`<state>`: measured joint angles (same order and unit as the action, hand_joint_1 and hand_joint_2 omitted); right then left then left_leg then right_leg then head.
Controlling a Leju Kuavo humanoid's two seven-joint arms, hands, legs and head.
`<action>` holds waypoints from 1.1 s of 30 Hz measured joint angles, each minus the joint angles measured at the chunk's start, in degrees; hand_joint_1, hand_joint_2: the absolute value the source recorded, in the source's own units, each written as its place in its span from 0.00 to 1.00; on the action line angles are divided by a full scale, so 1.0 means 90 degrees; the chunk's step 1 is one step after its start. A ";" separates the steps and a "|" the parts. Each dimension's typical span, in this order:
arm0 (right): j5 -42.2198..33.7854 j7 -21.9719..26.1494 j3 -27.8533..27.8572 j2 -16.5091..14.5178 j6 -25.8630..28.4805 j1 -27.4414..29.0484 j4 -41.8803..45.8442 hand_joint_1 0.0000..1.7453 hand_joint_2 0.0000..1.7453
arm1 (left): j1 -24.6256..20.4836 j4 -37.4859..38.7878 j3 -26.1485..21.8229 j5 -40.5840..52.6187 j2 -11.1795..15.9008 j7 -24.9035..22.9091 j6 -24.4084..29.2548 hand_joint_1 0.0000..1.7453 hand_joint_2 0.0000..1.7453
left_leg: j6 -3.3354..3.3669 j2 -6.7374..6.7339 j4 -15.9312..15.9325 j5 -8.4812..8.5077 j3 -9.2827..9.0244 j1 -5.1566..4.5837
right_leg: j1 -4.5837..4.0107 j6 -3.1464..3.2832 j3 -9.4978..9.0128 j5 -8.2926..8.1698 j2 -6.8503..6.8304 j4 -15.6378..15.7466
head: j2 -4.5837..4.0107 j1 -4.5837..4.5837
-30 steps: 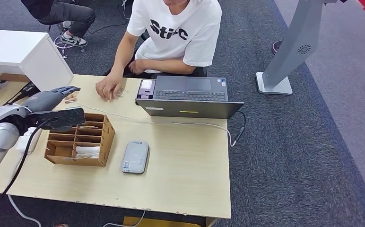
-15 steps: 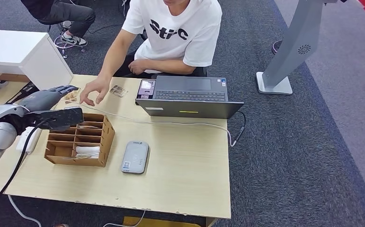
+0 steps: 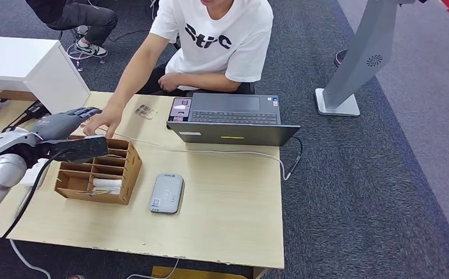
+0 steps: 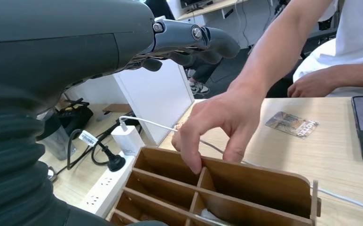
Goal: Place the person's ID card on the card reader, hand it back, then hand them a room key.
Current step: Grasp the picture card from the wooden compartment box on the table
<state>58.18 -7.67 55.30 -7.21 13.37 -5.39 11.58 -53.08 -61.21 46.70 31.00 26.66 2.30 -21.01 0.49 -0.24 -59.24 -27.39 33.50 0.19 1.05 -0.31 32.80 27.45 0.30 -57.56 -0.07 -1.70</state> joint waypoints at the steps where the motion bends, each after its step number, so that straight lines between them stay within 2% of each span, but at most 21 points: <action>1: 0.0010 0.0000 0.0000 0.0000 0.0001 -0.0004 0.0000 0.00 1.00 | 0.0008 0.0019 0.0041 0.0010 -0.0018 0.0002 0.0062 0.00 1.00 | 0.0000 0.0000 0.0000 0.0000 0.0000 0.0000 | 0.0000 0.0000 0.0000 0.0000 0.0000 0.0000 | 0.0000 0.0000; 12: 0.0045 -0.0001 0.0000 0.0000 -0.0001 -0.0022 0.0000 0.00 1.00 | 0.0102 0.0200 0.0253 0.0150 -0.0165 -0.0003 0.0421 0.00 1.00 | 0.0000 0.0000 0.0000 0.0000 0.0000 0.0000 | 0.0000 0.0000 0.0000 0.0000 0.0001 0.0000 | 0.0000 0.0000; 33: 0.0059 -0.0004 0.0001 0.0000 0.0001 -0.0022 0.0000 0.00 1.00 | 0.0116 0.0353 0.0313 0.0211 -0.0280 -0.0022 0.0505 0.00 1.00 | 0.0000 0.0000 0.0000 0.0000 0.0001 0.0000 | 0.0000 0.0000 0.0000 0.0000 0.0000 0.0000 | 0.0000 0.0000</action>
<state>58.71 -7.70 55.31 -7.21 13.38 -5.58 11.58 -52.03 -58.02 49.52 32.91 24.14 2.10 -16.46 0.49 -0.24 -59.24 -27.39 33.51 0.19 1.05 -0.31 32.80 27.45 0.30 -57.56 -0.07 -1.70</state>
